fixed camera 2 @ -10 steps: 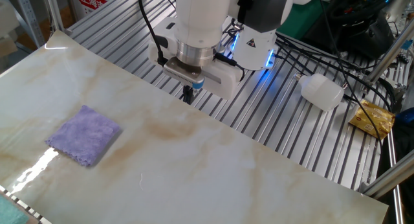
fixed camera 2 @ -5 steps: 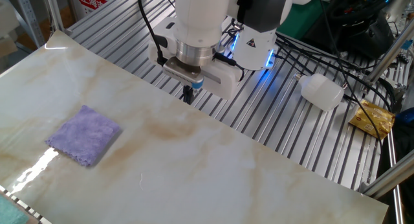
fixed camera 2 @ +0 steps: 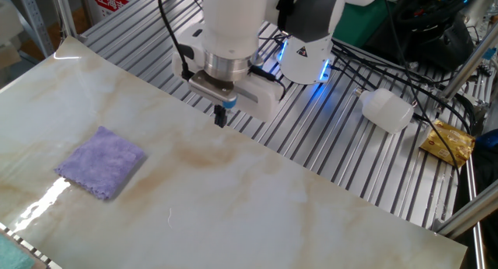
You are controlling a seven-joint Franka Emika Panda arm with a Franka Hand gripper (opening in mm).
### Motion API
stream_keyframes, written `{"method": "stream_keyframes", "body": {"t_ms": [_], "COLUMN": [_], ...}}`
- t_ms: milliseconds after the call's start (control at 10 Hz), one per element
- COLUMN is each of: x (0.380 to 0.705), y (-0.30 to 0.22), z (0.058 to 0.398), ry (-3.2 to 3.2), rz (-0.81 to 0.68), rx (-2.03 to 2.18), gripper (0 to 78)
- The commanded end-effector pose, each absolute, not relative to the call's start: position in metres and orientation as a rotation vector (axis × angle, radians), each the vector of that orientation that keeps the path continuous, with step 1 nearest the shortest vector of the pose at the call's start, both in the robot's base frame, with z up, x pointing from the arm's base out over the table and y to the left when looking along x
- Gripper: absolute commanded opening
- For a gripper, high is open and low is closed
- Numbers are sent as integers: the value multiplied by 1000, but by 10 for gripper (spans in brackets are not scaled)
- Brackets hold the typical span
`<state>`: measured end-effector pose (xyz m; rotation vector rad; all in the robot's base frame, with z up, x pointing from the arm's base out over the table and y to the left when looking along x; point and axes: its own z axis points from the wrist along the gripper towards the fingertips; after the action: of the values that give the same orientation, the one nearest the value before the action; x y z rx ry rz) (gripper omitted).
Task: Clean the tabletop with a sponge
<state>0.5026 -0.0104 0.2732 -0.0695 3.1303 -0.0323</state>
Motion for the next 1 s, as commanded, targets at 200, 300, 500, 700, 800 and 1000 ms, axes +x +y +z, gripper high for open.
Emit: {"method": "stream_keyframes", "body": {"t_ms": [200, 300, 500, 700, 800, 1000], "x": [506, 506, 507, 506, 506, 505], "y": [-19, -19, -22, -23, -23, -23], "z": [265, 265, 253, 250, 248, 248], "ry": [3125, 3126, 3109, 3106, 3106, 3106], "rz": [-38, -38, -40, -40, -40, -39], "rx": [-61, -56, -50, -53, -60, -59], "gripper": [0, 0, 0, 0, 0, 0]}}
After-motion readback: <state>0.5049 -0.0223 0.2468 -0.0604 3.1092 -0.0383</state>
